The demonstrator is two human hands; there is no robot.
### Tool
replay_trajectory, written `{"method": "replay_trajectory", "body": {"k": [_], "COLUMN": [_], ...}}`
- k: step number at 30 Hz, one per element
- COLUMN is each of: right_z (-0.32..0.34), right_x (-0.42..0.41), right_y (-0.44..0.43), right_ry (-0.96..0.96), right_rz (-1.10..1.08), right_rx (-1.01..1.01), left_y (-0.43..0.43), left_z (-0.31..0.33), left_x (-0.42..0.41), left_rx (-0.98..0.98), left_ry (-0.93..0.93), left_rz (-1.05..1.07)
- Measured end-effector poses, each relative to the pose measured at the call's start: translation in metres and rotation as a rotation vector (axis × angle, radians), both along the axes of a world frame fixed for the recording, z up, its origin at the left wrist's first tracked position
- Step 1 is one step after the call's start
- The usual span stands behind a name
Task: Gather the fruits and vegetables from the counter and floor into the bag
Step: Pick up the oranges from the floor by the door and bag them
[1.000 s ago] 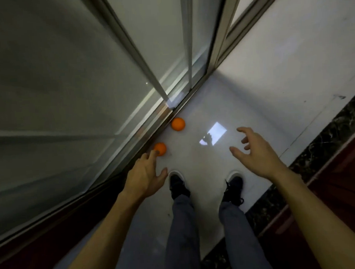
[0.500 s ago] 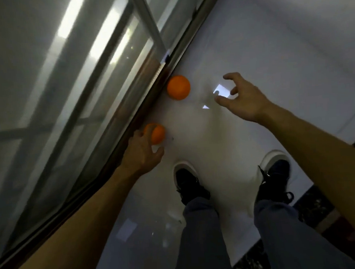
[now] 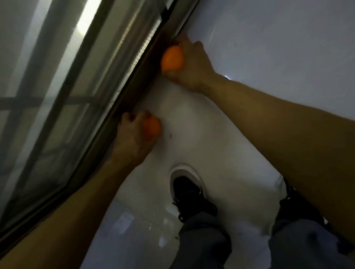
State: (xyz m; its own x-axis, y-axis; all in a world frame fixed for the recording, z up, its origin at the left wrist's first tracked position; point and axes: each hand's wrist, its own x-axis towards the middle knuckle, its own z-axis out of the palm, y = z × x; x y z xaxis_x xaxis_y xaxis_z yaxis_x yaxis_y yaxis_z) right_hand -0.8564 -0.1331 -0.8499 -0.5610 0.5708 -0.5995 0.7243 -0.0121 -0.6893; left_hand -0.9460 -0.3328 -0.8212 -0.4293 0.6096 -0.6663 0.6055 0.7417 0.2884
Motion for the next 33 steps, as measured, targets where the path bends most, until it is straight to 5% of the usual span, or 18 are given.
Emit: {"method": "replay_trajectory", "body": {"k": [7,24,33], "right_z": [0.071,0.516,0.686], "right_x": [0.062,0.265,0.358], "right_y": [0.001,0.097,0.119], "right_ry": [0.023,0.11,0.239], "right_rz": [-0.12,-0.419,-0.527], "right_rx": [-0.024,0.123,0.288], "left_y": [0.018,0.182,0.262], "left_z": [0.08,0.51,0.675], "left_x": [0.025,0.155,0.222], "left_rx": [0.073,0.439,0.623], "left_ry": [-0.028,0.053,0.038], "left_rz": [0.008,-0.021,-0.164]}}
